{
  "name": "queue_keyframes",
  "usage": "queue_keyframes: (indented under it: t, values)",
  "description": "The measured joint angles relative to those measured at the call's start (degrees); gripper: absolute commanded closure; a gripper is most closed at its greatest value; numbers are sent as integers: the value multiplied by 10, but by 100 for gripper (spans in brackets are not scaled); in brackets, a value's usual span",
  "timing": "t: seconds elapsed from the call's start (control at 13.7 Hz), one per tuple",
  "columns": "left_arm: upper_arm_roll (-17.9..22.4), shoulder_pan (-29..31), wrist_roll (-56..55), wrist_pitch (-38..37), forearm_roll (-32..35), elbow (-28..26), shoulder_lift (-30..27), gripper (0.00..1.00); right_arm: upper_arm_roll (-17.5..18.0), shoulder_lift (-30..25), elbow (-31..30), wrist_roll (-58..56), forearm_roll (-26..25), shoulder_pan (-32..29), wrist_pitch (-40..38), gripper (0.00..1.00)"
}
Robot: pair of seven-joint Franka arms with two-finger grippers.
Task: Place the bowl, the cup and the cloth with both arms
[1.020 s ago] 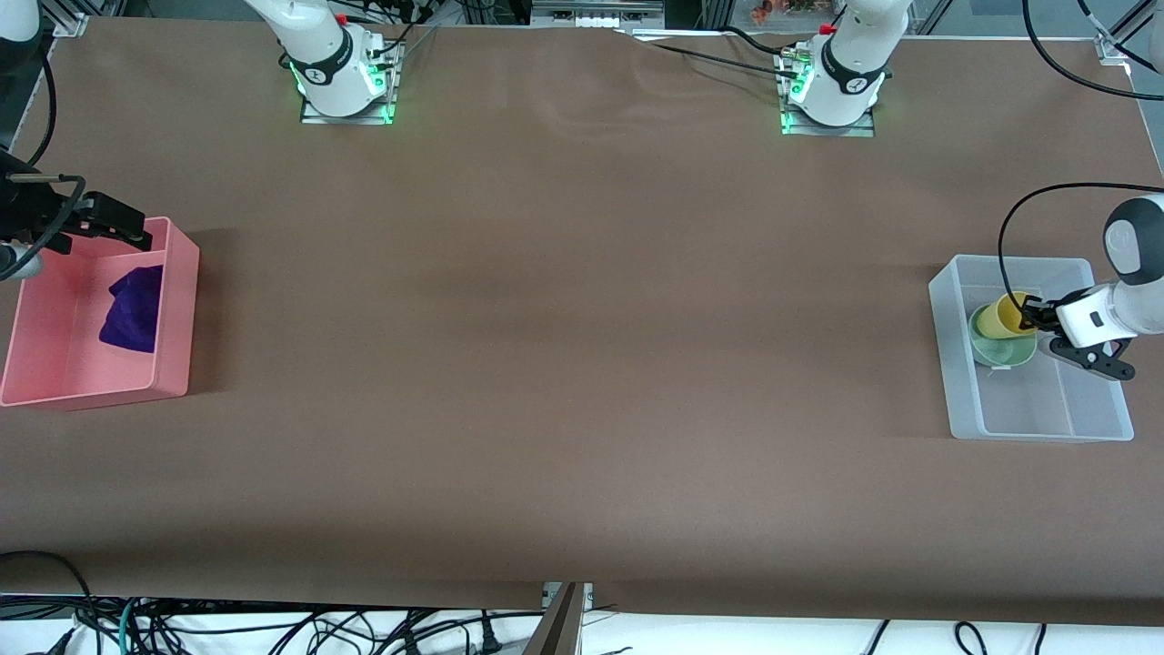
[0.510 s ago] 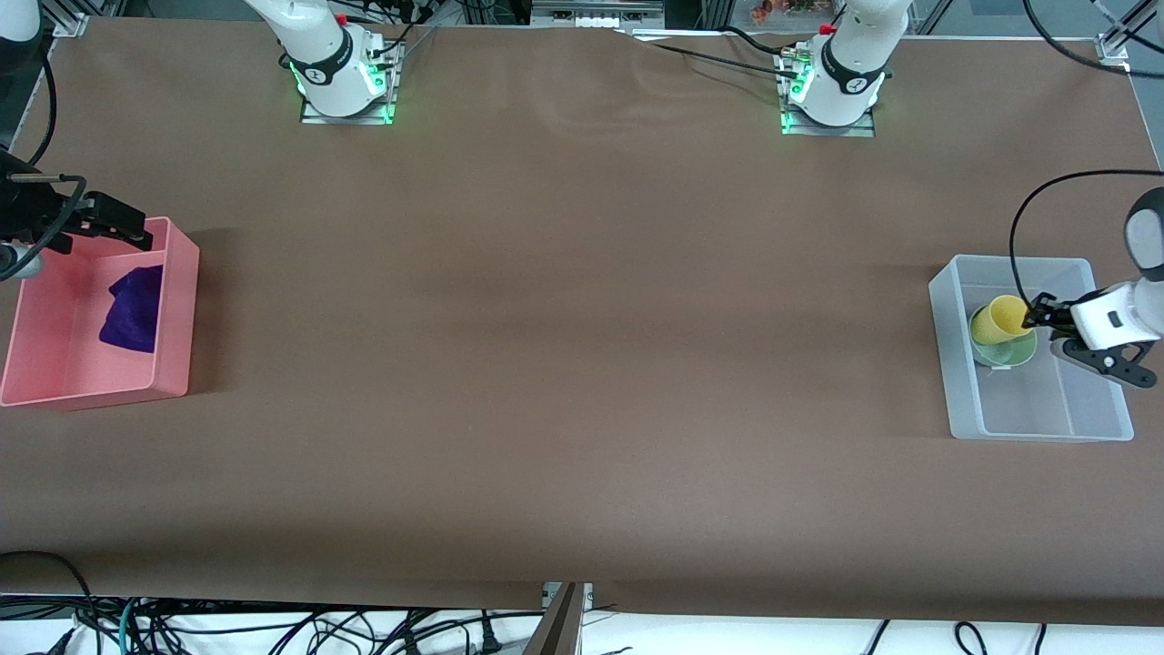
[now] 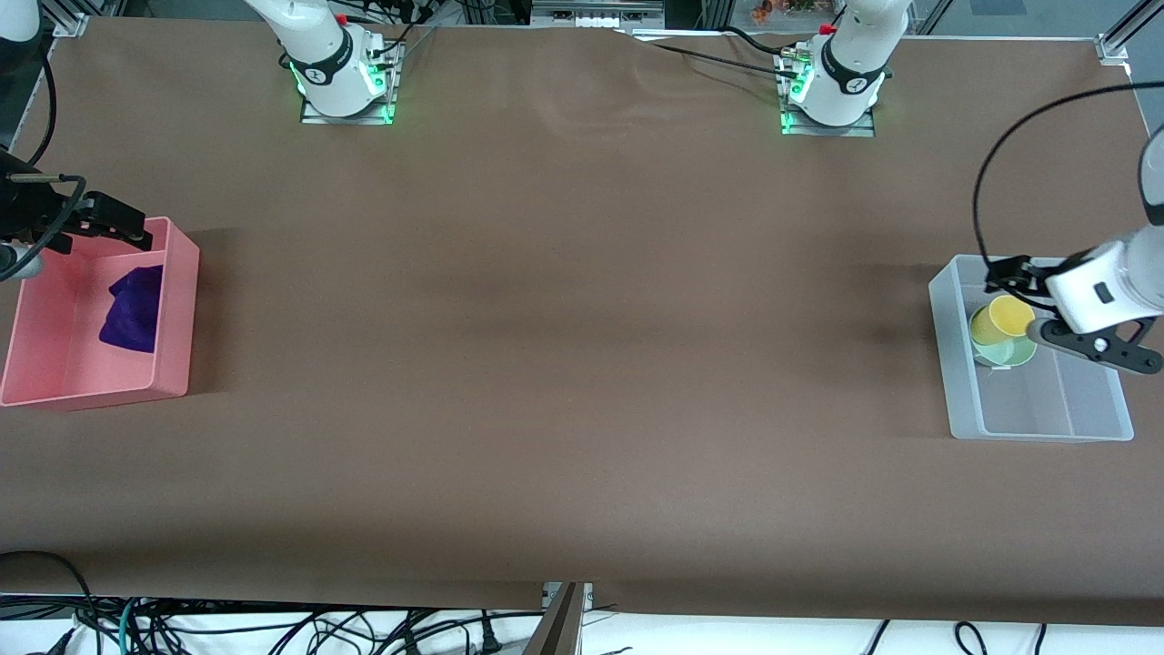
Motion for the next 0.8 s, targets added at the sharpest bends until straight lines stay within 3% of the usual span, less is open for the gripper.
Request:
queue_keyframes:
  t: [0.15, 0.29, 0.36, 0.58, 0.8]
  values:
    - [-14, -2, -14, -10, -16, 29, -5, 0, 0, 0, 0, 0, 0, 0, 0, 0]
    - [17, -33, -17, -15, -40, 42, -32, 0, -1, 0, 0, 0, 0, -1, 0, 0]
    - [65, -78, -17, -17, -52, 43, -52, 0, -1, 0, 0, 0, 0, -1, 0, 0]
    - [261, -254, -35, -18, -123, 29, -101, 0, -1, 0, 0, 0, 0, -1, 0, 0]
    - [413, -368, -53, 36, -161, -35, -140, 0, -1, 0, 0, 0, 0, -1, 0, 0]
